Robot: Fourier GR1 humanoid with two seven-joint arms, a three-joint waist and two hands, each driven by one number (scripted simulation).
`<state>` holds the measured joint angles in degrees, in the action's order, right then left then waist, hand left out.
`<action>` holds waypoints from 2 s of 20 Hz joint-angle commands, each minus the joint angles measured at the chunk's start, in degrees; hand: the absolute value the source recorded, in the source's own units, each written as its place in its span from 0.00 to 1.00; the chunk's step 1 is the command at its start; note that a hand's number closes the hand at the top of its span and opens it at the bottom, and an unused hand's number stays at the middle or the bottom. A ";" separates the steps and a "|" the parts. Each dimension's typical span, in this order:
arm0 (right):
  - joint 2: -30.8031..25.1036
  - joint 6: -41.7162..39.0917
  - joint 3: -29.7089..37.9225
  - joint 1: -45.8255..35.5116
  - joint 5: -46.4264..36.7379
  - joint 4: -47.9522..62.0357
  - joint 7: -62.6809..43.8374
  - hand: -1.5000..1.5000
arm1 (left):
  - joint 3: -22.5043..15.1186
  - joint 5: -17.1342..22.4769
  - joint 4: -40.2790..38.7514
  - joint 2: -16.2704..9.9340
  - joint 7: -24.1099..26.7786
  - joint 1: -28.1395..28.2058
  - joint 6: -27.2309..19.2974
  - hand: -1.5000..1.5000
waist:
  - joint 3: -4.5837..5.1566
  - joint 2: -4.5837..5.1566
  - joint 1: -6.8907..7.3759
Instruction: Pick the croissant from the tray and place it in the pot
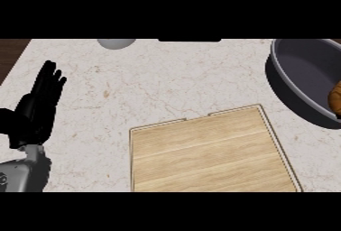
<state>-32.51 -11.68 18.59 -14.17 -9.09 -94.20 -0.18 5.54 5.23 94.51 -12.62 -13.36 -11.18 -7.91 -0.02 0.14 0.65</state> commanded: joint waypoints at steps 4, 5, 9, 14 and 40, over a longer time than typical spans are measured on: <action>-5.58 11.01 -1.07 -4.66 -17.41 13.42 9.44 1.00 | 1.31 1.01 -0.19 -1.76 -0.67 -2.25 1.62 0.50 | -0.05 0.55 1.31; -7.56 11.94 -0.47 -7.33 -18.75 16.07 9.21 1.00 | -0.86 -0.63 -2.04 1.06 1.30 -2.31 0.14 0.50 | -0.02 0.71 1.12; -3.01 22.29 -4.82 -11.31 -26.96 30.59 16.12 1.00 | -0.51 -0.61 -0.46 0.42 -0.38 -2.56 0.12 0.50 | -0.09 0.53 1.70; -1.69 26.16 -4.88 -19.98 -28.25 50.50 24.81 1.00 | 0.45 -0.09 -3.42 0.26 4.00 -0.46 2.29 0.50 | -0.05 0.42 1.17; -14.35 -9.38 15.61 -33.25 -5.85 83.06 38.24 0.00 | -0.31 -0.82 0.19 1.07 1.30 -0.34 1.37 0.50 | -0.29 1.05 2.47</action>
<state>-41.55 -16.44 31.65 -47.24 -17.17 -13.20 37.98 5.56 4.73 92.75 -11.53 -12.70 -13.85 -6.83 -0.28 1.19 2.59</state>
